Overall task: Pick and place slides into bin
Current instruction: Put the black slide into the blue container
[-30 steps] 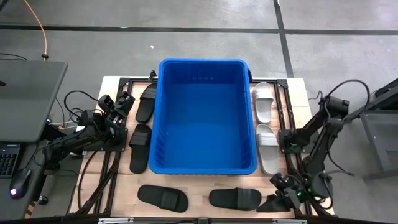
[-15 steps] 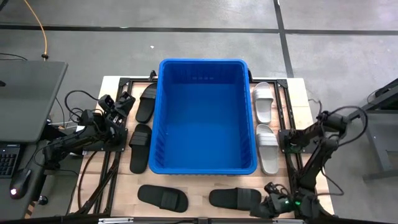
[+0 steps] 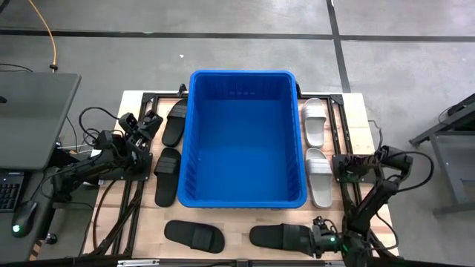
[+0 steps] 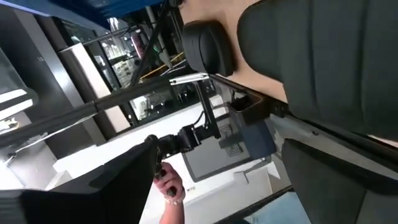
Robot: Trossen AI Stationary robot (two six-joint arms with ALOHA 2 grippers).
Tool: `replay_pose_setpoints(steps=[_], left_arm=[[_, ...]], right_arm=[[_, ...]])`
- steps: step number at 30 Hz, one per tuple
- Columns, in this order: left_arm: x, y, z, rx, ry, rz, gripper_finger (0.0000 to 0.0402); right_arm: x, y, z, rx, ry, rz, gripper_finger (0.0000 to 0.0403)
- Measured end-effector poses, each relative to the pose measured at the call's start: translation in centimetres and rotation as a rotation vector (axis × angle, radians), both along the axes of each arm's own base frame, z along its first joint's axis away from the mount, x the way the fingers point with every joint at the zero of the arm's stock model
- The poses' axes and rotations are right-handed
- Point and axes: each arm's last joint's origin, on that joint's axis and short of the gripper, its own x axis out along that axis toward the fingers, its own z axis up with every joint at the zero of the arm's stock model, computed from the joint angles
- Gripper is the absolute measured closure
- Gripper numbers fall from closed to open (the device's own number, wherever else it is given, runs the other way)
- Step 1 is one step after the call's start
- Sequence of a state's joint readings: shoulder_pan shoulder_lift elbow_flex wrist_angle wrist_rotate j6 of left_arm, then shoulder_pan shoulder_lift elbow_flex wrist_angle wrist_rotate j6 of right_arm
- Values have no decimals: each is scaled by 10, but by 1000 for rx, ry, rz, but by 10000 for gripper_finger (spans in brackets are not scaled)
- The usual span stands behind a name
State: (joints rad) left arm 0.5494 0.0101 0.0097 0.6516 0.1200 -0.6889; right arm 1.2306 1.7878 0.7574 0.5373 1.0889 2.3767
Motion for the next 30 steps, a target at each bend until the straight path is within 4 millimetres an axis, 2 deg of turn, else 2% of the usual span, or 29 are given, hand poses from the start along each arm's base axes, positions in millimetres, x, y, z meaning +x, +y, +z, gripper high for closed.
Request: replay_pose_setpoints(steps=[9, 14, 23, 26, 30], left_arm=[[2, 0, -3, -7, 41, -20, 364], [3, 1, -5, -18, 57, -21, 364], [3, 1, -4, -48, 43, -64, 364], [3, 0, -4, -45, 46, -69, 364], [3, 0, -4, -46, 47, -69, 364]], right_arm=[[-16, 3, -4, 21, 16, 34, 68], [-12, -6, -15, -68, 84, 47, 68], [-25, -4, -22, -151, 148, 141, 68], [-20, -9, -23, -195, 142, 99, 68], [-10, -16, -29, -246, 221, 122, 68]])
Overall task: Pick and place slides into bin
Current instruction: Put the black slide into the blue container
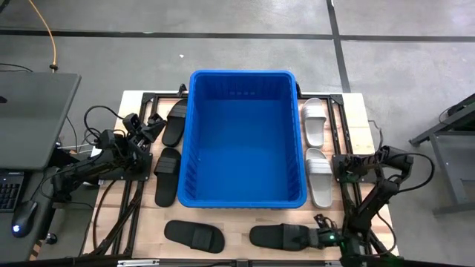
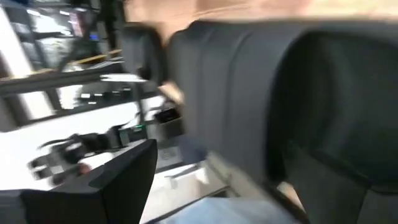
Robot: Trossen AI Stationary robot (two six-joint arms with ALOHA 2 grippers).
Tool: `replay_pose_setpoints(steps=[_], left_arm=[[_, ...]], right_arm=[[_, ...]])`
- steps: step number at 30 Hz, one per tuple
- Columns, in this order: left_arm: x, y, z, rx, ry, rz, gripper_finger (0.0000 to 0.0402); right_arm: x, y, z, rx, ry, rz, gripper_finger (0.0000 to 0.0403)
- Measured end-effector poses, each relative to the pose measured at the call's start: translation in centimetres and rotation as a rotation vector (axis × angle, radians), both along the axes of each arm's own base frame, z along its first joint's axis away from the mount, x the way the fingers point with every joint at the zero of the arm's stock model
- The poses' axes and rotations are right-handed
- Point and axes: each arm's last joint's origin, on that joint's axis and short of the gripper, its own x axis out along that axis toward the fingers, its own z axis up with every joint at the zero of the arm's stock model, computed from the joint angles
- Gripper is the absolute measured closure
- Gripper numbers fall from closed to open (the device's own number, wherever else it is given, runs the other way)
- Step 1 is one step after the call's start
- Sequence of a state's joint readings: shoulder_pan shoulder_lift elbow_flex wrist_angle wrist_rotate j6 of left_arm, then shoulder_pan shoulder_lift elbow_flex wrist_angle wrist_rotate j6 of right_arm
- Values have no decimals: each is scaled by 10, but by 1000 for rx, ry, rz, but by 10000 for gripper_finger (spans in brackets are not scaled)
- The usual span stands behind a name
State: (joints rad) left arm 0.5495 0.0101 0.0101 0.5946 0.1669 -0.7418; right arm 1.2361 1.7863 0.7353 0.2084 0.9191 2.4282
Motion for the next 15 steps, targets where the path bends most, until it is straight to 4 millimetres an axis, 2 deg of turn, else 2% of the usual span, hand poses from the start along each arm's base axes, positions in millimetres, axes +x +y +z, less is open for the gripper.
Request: replay_pose_setpoints(steps=[11, 15], left_arm=[[0, 0, 0, -1, 0, 1, 364], [0, 0, 0, -4, 4, 2, 364]], right_arm=[[18, -8, -2, -2, 69, 6, 69], [20, -8, -2, 6, 95, 27, 84]])
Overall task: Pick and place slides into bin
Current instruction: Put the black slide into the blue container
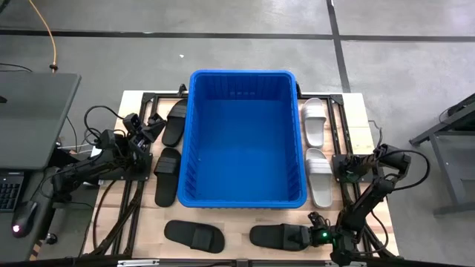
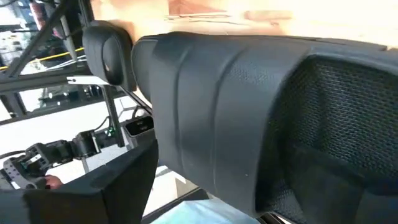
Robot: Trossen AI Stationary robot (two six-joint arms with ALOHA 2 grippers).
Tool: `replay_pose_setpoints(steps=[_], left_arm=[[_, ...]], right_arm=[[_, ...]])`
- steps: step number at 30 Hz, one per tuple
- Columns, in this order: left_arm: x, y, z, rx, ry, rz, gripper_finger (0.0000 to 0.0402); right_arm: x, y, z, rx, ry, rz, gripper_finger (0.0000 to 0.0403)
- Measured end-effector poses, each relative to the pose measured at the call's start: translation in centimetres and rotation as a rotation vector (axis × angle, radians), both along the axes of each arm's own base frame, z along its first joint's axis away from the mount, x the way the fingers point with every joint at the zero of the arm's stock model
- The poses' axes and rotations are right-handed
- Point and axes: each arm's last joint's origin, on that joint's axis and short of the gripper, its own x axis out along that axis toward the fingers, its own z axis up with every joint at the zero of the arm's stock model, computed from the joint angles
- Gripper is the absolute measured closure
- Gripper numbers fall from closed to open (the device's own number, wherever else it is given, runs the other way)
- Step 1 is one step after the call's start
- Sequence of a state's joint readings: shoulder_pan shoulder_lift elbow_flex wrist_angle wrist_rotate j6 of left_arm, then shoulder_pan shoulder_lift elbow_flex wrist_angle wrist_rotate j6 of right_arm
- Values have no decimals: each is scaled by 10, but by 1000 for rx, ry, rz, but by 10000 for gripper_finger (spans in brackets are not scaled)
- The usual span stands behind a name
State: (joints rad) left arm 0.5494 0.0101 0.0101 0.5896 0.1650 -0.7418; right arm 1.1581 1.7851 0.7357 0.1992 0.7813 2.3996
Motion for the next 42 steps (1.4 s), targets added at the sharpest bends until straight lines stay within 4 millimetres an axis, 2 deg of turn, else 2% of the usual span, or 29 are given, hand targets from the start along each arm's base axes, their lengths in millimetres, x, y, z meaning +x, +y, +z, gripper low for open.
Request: replay_pose_setpoints(steps=[4, 6, 10, 11, 19, 30, 36, 42], left_arm=[[1, 1, -2, -11, 19, 0, 364], [2, 1, -3, -18, 29, 0, 364], [3, 2, -5, -32, 54, 0, 364], [3, 2, -6, -37, 62, 1, 364], [4, 2, -7, -43, 73, 1, 364], [4, 2, -8, -45, 82, 2, 364], [4, 2, -7, -54, 72, -11, 364], [3, 1, -5, -50, 48, -19, 364]], right_arm=[[0, 0, 0, 2, -3, 3, 149], [0, 1, 0, -10, -3, 15, 208], [0, 1, 1, -41, -11, 36, 362], [1, 1, 1, -44, -16, 39, 382], [-1, 8, 6, -1, -50, 54, 396], [-13, 42, 37, 88, -141, 75, 402], [-13, 65, 70, 98, -250, 54, 402], [0, 84, 118, 48, -369, 29, 402]])
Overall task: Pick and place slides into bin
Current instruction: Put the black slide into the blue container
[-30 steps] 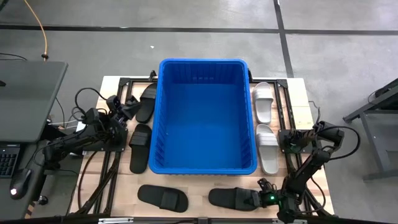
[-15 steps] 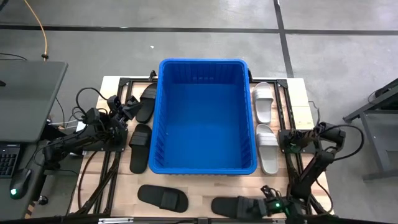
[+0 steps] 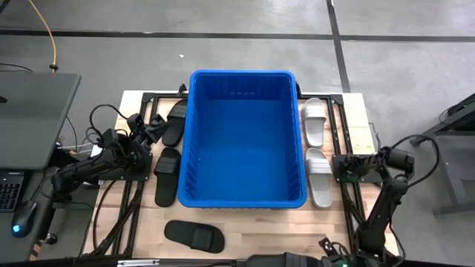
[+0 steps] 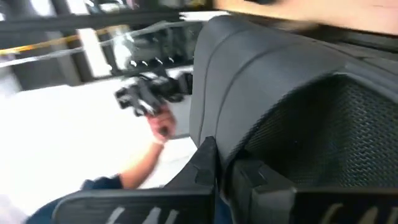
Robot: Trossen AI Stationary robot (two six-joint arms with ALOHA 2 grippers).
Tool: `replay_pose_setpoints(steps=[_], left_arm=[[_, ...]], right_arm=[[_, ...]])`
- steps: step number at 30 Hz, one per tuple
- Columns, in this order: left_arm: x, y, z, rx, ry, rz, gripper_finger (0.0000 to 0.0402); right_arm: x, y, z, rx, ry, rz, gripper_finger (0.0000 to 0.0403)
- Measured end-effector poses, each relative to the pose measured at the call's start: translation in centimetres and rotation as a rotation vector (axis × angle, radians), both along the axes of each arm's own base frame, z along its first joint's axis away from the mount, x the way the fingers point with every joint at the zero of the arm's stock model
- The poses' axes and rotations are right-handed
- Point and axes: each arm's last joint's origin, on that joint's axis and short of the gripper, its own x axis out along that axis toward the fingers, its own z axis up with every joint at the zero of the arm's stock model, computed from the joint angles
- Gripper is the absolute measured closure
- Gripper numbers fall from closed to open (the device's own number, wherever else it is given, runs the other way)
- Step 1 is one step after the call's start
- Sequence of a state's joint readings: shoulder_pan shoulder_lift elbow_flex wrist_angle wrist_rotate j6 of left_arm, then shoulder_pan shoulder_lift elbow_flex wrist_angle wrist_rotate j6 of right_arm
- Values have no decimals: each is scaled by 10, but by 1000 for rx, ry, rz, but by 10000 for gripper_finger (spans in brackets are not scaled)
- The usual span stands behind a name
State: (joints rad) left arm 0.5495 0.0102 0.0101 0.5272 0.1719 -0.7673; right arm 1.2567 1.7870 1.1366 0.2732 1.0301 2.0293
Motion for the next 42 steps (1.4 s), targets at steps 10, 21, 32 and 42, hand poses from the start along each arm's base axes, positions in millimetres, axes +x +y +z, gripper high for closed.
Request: replay_pose_setpoints(steps=[10, 21, 32, 42], left_arm=[[1, 1, -2, -14, 17, 8, 364], [1, 0, -2, -10, 18, -25, 364], [-2, -2, 4, 14, -45, -32, 364], [-3, -2, 6, 15, -67, -37, 364]], right_arm=[[32, -35, 97, -331, -179, -150, 403], [52, -153, 167, -618, -158, -56, 403], [81, -258, 186, -761, -103, -108, 403], [102, -315, 186, -738, -86, -107, 403]])
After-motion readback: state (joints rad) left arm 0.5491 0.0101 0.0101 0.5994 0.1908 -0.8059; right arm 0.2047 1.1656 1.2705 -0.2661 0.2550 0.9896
